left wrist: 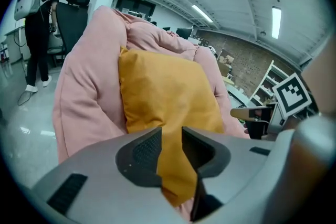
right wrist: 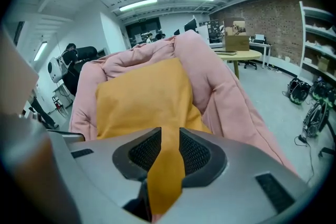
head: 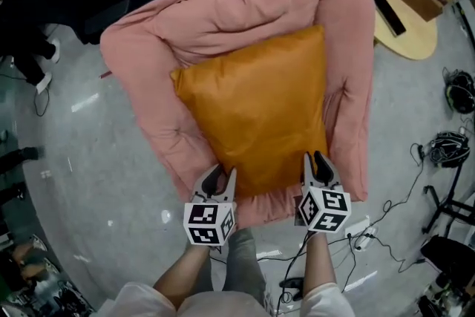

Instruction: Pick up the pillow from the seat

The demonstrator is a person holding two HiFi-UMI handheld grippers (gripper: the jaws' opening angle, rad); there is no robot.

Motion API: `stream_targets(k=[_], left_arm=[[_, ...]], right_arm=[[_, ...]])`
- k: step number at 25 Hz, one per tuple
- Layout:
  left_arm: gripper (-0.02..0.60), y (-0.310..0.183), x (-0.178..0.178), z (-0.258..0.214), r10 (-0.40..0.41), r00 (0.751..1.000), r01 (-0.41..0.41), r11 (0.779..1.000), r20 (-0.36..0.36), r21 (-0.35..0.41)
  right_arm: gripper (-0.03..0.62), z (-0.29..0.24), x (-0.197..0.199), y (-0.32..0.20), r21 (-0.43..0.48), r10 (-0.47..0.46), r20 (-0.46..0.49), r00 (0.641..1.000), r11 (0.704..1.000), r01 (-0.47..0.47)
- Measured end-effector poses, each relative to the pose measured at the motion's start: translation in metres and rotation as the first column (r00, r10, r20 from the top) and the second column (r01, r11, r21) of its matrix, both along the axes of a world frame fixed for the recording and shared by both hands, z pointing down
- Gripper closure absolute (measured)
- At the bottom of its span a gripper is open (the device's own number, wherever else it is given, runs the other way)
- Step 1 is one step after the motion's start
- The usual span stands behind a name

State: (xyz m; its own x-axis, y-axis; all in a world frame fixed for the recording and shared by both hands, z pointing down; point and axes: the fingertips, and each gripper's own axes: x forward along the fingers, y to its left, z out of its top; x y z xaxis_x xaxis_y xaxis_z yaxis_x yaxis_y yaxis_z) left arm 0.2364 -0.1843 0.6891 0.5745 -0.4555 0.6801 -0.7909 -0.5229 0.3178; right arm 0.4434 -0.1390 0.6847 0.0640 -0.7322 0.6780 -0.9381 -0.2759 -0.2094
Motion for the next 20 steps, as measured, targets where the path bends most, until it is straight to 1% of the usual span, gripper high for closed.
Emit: stream_targets(k=[8,14,18,20], left_arm=[[0.383,-0.014,0.002,0.026,-0.08,0.996,0.081,0.996,0.026,-0.024],[0.347,-0.023,0.003,0.041,-0.13,0.991,0.131,0.99,0.037,-0.042],[0.296,-0.033,0.001,0.055,-0.152,0.986,0.154,0.988,0.064,-0.032],[0.271,-0.037,0.0,0.061,-0.164,0.984,0.167,0.985,0.067,-0.042]], right_arm=[[0.454,0.026,0.014,-0.027,-0.015,-0.053,0.02,0.998,0.998,0.054],[0.36,0.044,0.019,-0.042,-0.025,-0.065,0.056,0.996,0.997,0.067],[0.332,0.058,0.018,-0.055,-0.036,-0.103,0.061,0.993,0.994,0.105],[0.329,0.064,0.016,-0.061,-0.039,-0.124,0.069,0.99,0.991,0.127]])
